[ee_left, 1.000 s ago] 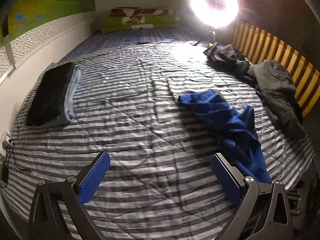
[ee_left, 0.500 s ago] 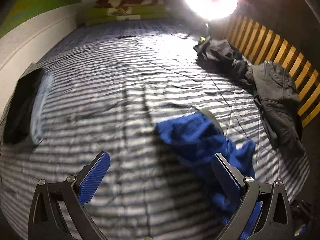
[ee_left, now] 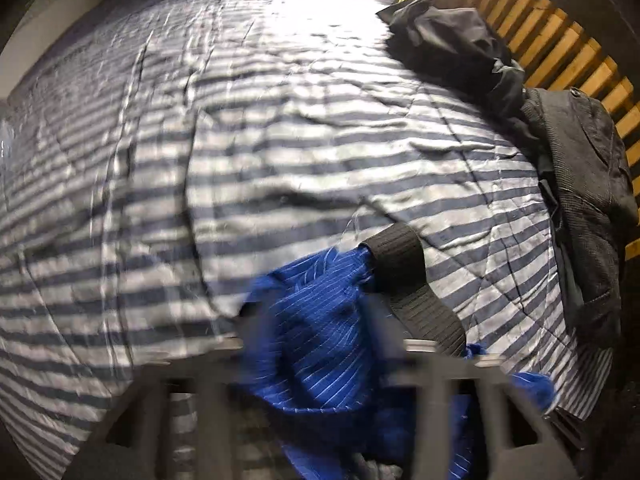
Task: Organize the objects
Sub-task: 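Lift the blue garment with the right tool toward the left tool, then grasp the garment's dark waistband with the left tool while the right tool holds the garment, then hold the waistband with both tools and stretch the garment open above the bed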
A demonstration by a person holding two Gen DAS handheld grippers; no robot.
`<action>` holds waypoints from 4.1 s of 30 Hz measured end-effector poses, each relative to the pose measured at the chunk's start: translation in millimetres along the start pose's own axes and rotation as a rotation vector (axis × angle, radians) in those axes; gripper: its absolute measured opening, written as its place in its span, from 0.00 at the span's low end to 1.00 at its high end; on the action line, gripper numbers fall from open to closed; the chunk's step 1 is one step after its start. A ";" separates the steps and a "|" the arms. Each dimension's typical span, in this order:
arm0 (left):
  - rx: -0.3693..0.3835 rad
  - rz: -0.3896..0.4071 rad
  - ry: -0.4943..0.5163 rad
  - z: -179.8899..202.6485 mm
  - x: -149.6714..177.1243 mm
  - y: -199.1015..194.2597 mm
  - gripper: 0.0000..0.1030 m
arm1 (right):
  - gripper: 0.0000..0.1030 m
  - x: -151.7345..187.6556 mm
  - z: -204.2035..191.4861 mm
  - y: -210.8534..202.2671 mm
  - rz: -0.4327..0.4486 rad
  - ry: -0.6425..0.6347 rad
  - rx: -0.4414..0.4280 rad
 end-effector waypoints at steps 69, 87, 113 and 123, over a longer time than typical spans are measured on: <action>-0.145 0.509 -0.163 -175.9 147.4 -346.3 0.08 | 0.07 59.8 -165.2 28.6 -0.089 -0.436 -0.035; -0.151 0.231 -0.200 -228.8 226.7 -229.3 0.22 | 0.25 65.2 -78.0 -62.4 -0.003 -0.408 0.001; -0.050 0.432 -0.220 -219.4 146.4 -280.5 0.05 | 0.03 -17.2 -103.0 -56.5 0.018 -0.287 -0.105; -0.002 0.571 -0.105 -174.4 163.6 -354.0 0.05 | 0.03 -41.9 -132.2 -151.4 0.264 -0.381 -0.153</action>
Point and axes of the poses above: each gripper's, at about its wrist camera, not at the fingertips, and y roughly the way its jaws point, z to its right, x to its underside, the point moved 9 cm from there along y, roughly the way its jaws point, and after that the axes turned 5 degrees about x, right-handed, at the moved point
